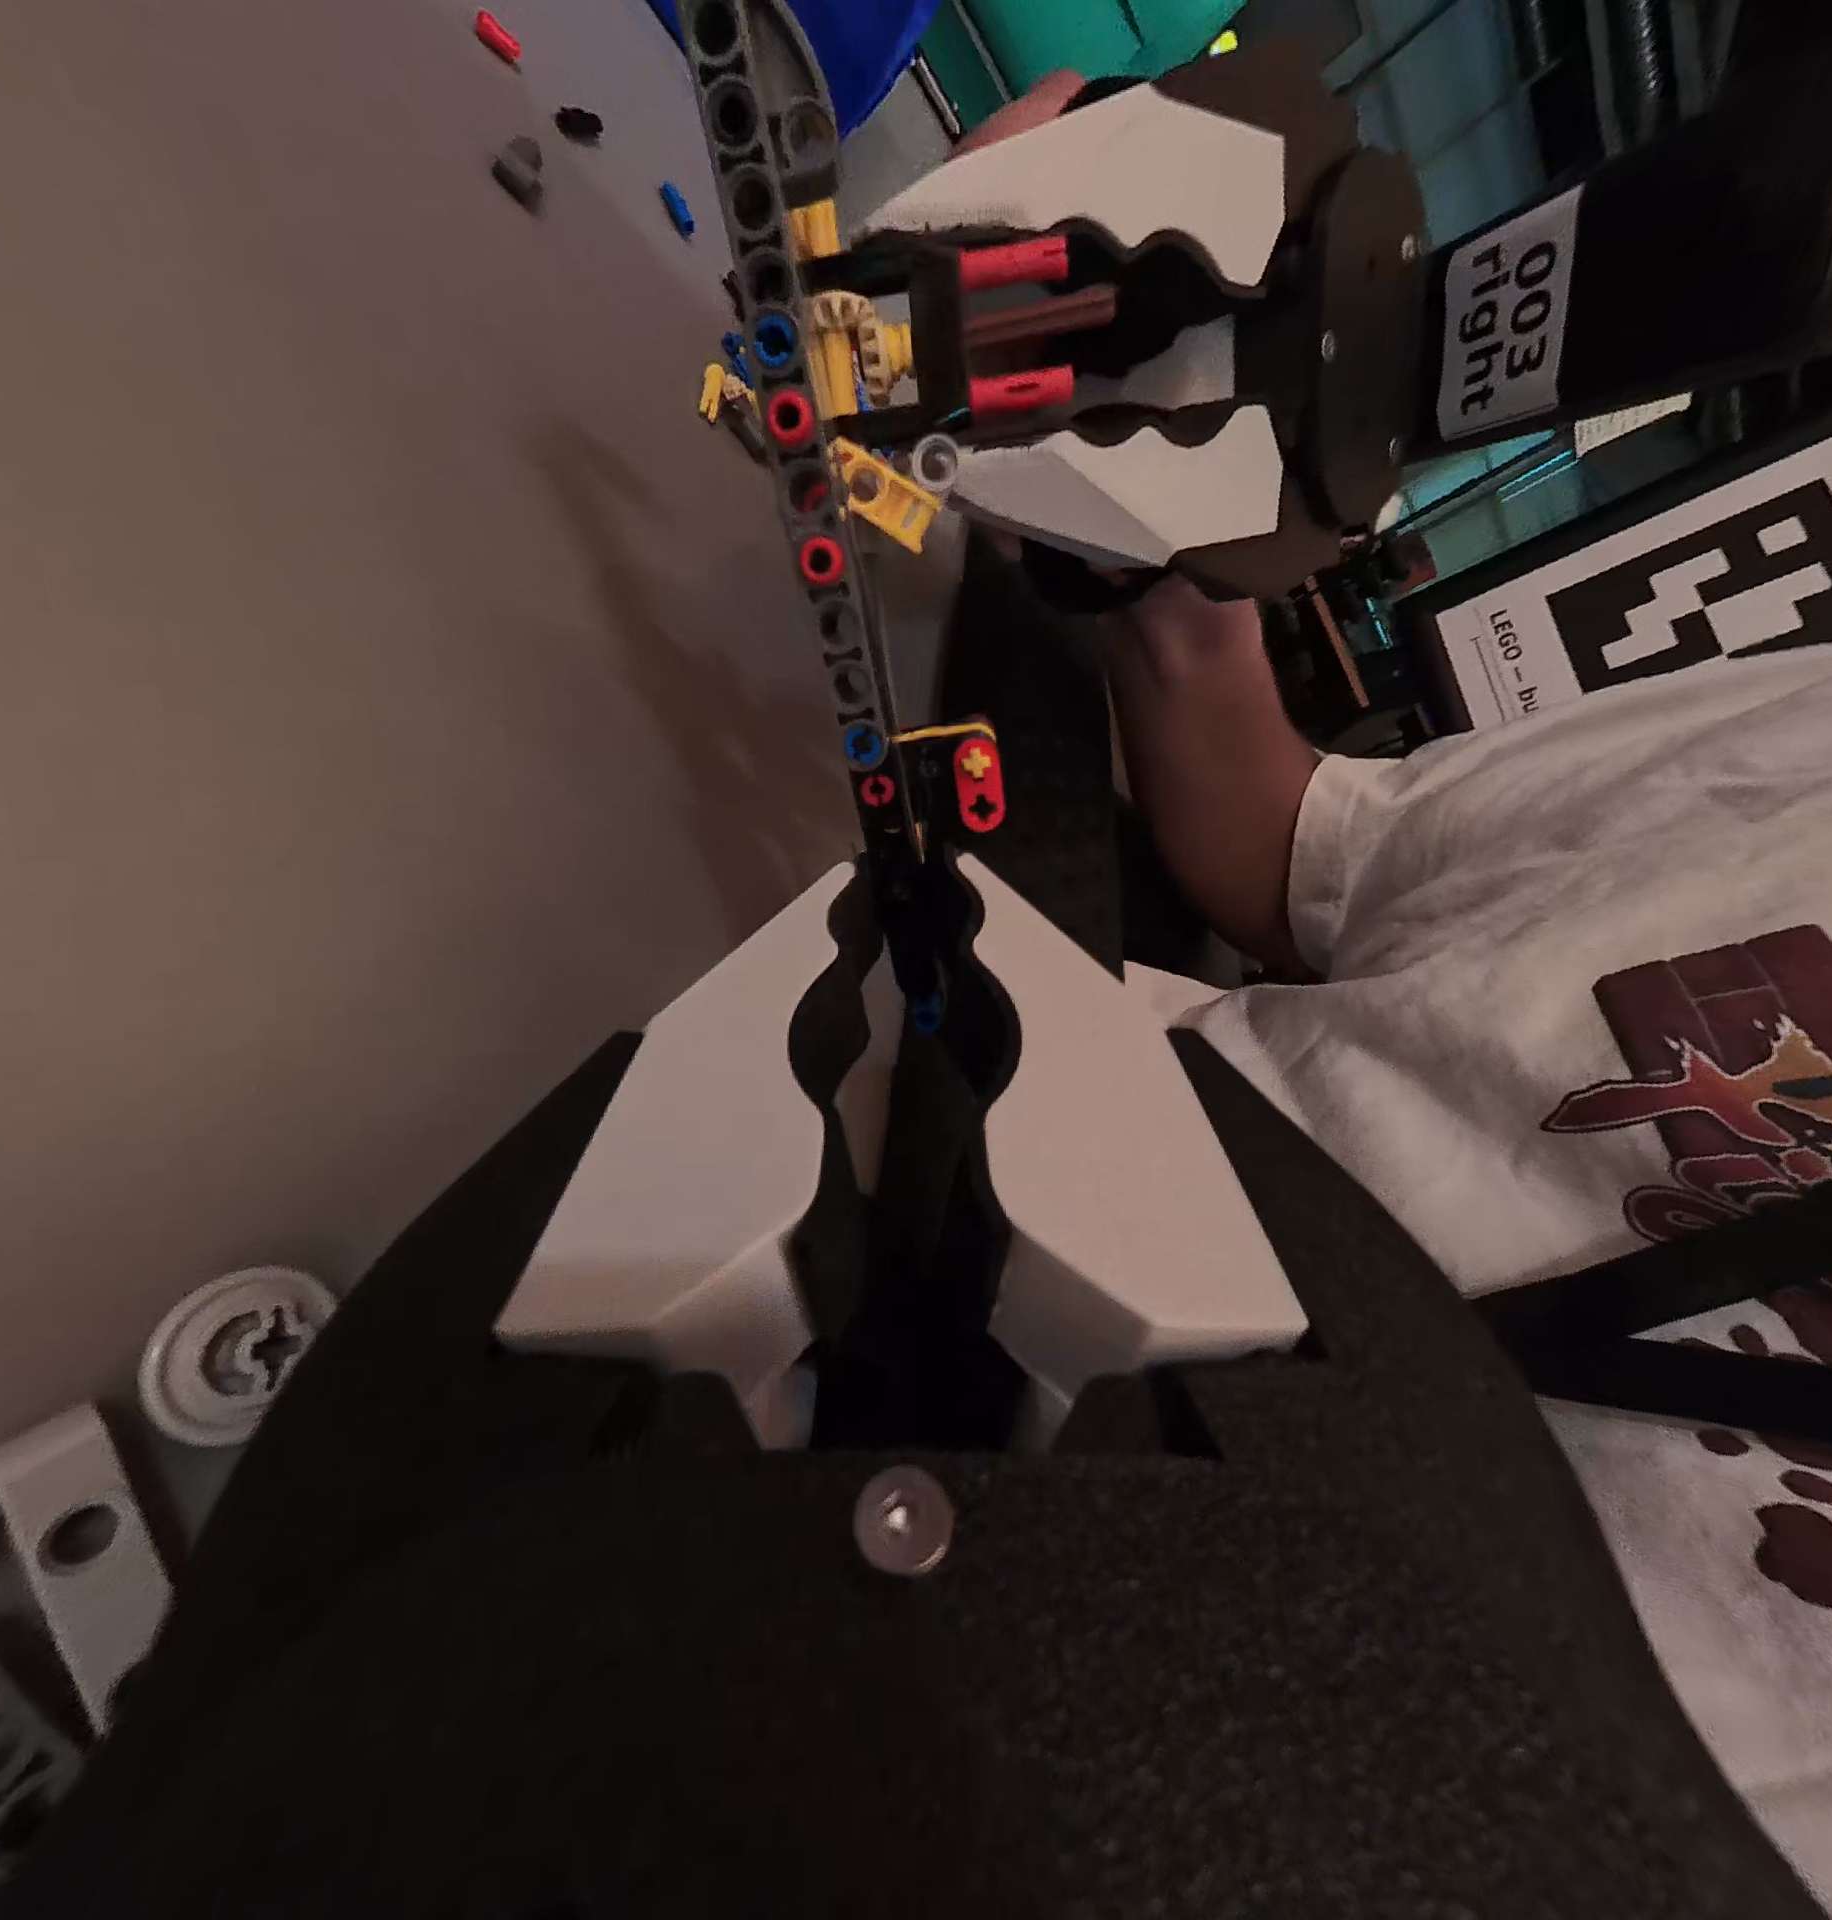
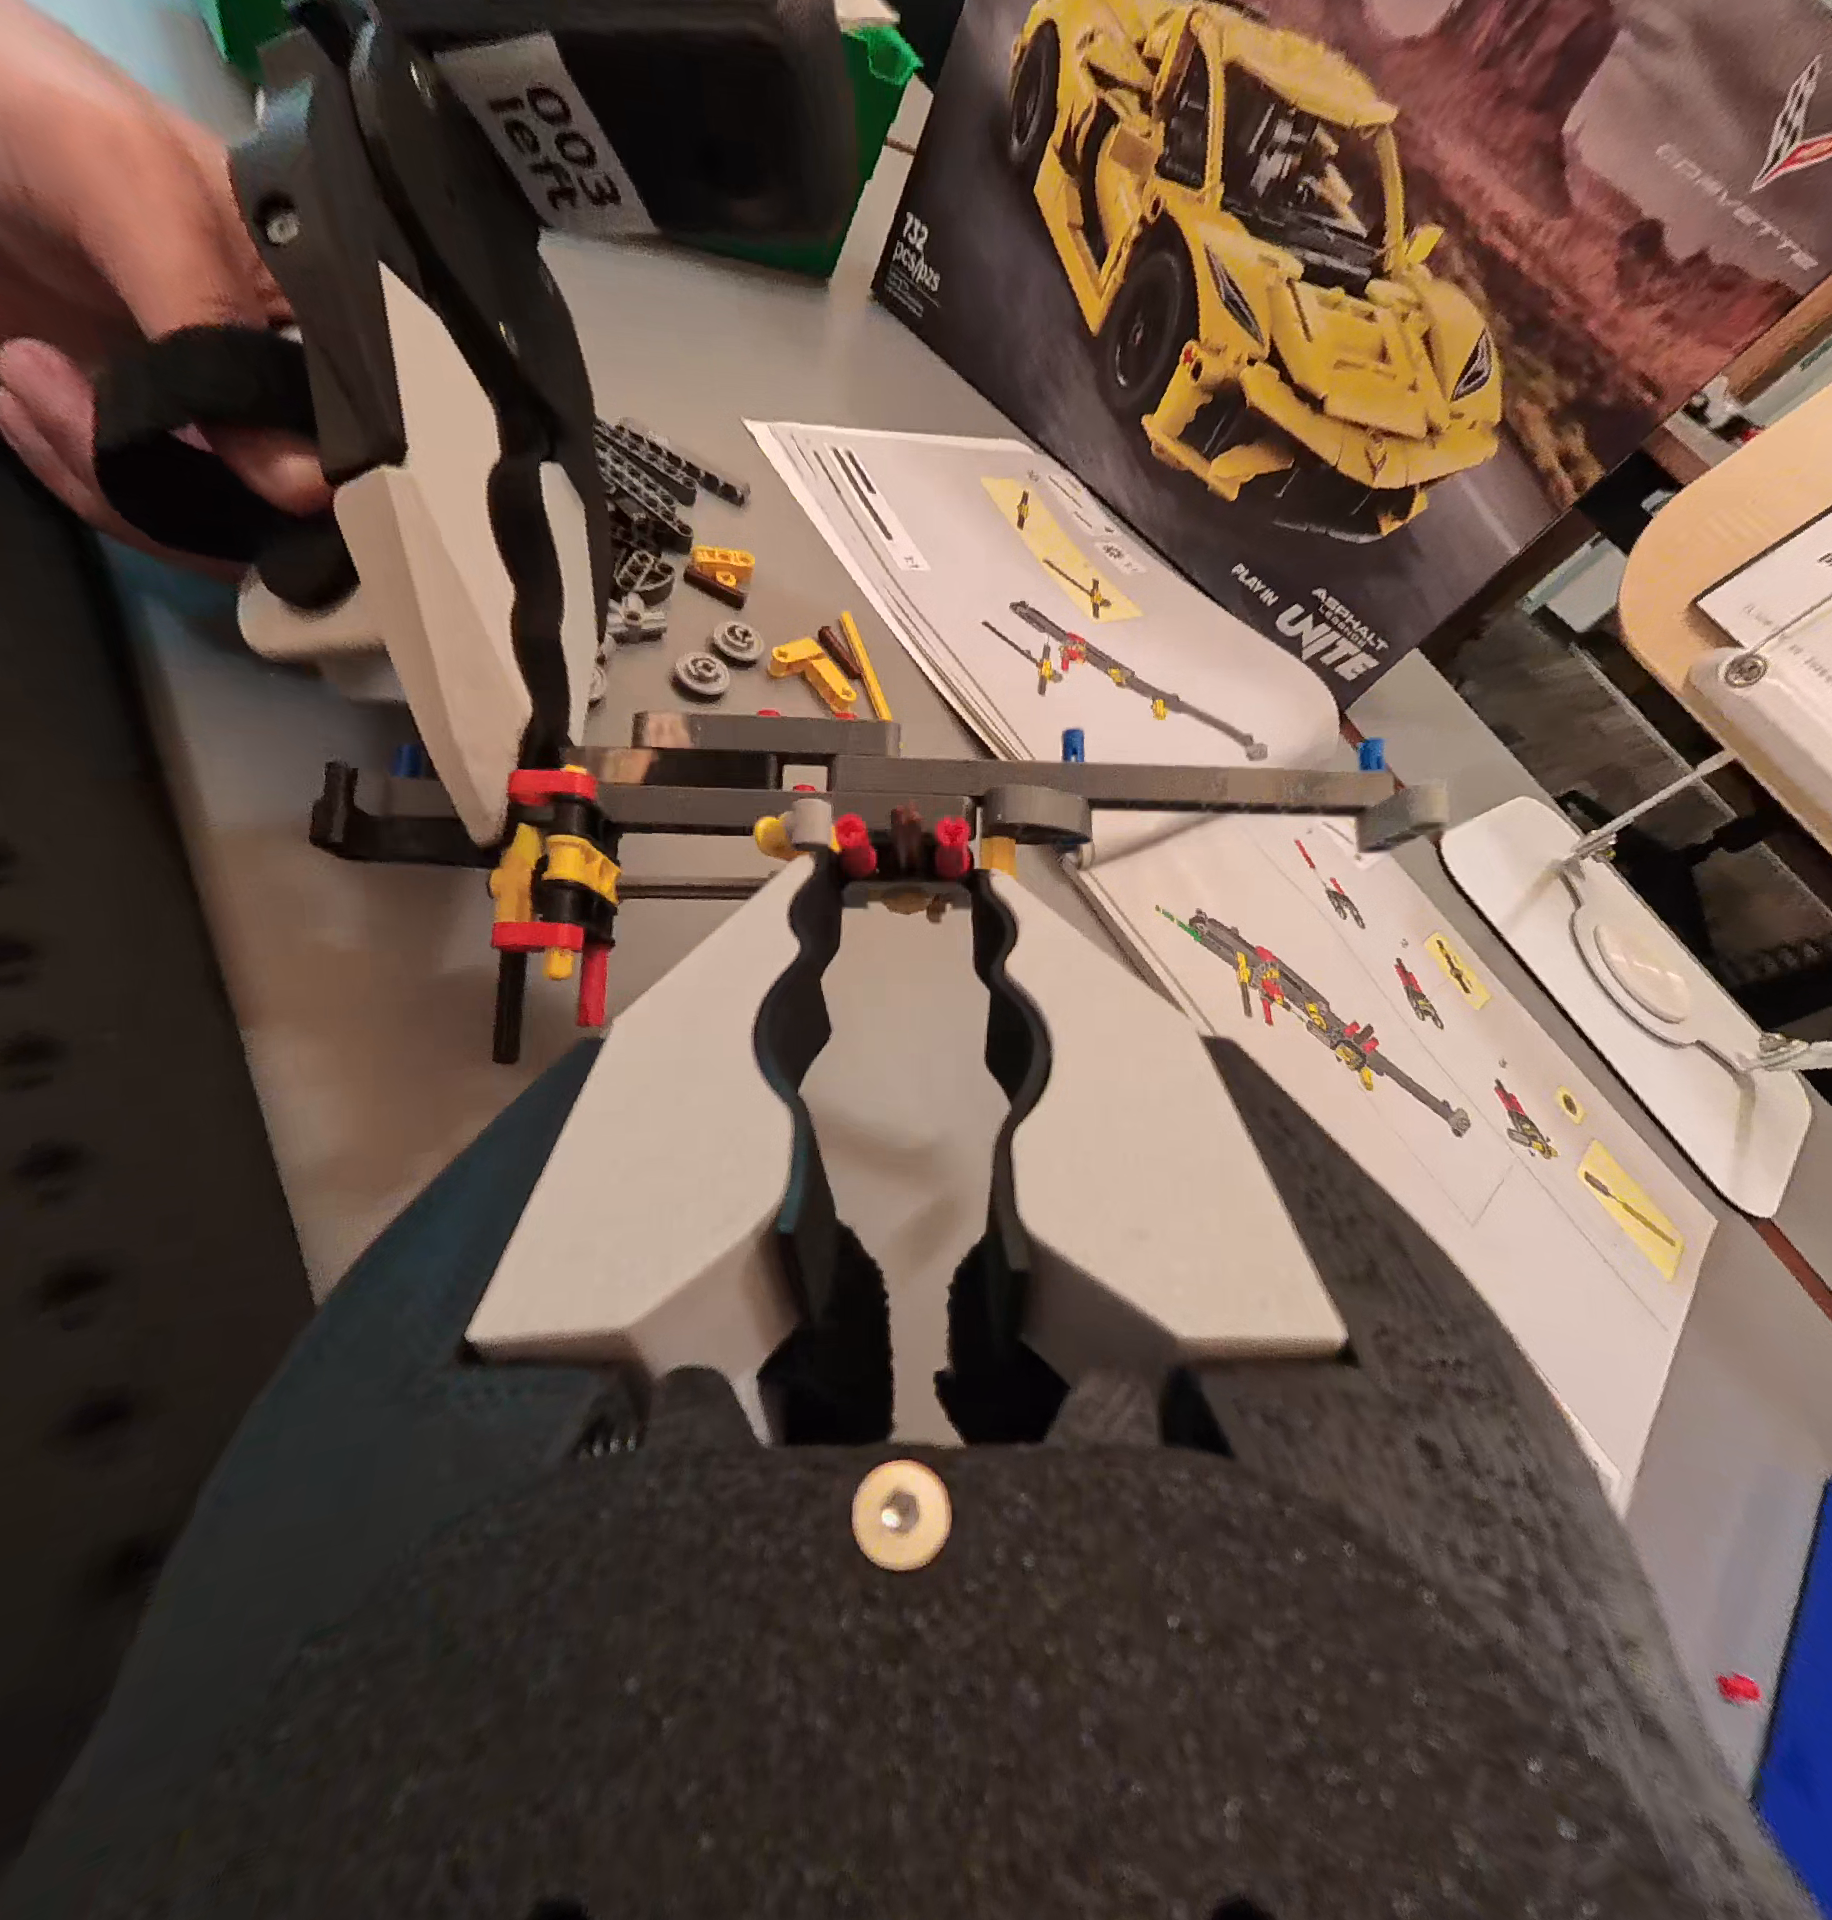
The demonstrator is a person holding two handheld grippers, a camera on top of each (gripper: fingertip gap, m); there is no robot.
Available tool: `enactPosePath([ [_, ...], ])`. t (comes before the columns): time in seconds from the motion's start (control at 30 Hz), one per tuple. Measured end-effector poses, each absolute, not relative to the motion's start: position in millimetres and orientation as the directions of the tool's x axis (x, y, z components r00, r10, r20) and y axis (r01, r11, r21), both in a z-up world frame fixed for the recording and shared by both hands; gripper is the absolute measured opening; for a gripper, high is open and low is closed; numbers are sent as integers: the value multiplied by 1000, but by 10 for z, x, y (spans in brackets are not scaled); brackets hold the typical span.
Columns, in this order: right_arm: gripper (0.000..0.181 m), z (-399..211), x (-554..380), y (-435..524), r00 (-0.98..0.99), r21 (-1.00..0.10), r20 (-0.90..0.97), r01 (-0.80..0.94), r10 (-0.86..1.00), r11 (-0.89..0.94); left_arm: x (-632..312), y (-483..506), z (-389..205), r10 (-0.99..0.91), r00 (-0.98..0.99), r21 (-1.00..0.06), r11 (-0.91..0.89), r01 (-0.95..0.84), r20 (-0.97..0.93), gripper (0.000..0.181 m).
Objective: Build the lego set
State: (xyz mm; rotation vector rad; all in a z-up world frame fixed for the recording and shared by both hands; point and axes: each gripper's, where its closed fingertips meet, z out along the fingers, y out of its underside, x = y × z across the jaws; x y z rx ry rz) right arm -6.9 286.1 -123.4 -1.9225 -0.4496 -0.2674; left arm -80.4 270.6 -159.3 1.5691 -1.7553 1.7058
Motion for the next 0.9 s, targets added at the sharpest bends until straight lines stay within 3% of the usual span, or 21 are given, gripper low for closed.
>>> enactPosePath([
  [0.13,24,-1246,-63,2853,903,-850,397,429,164,-305,-795,2720,-1612,-566,-433,-626,-199,-754,702,9],
  [0.2,24,-1240,-75,2858,898,-851,412,440,155,-286,-787,2750,-1589,-589,-454,-655,-177,-734,668,32],
  [0.27,24,-1231,-55,2866,894,-852,428,447,131,-272,-754,2824,-1487,-582,-467,-676,-206,-708,666,42],
  [0.6,23,-1217,106,2818,906,-871,418,420,66,-256,-378,3177,-1418,-704,-453,-704,-95,-704,548,42],
  [0.7,23,-1180,83,2813,906,-878,418,422,67,-225,-255,3143,-1384,-664,-483,-699,-84,-710,571,50],
  [0.83,23,-1263,154,2828,894,-851,447,439,39,-290,-204,2927,-1386,-634,-537,-690,7,-724,557,28],
  [0.9,23,-1283,209,2837,883,-836,469,445,2,-321,-202,2886,-1442,-708,-560,-704,125,-700,431,32],
])
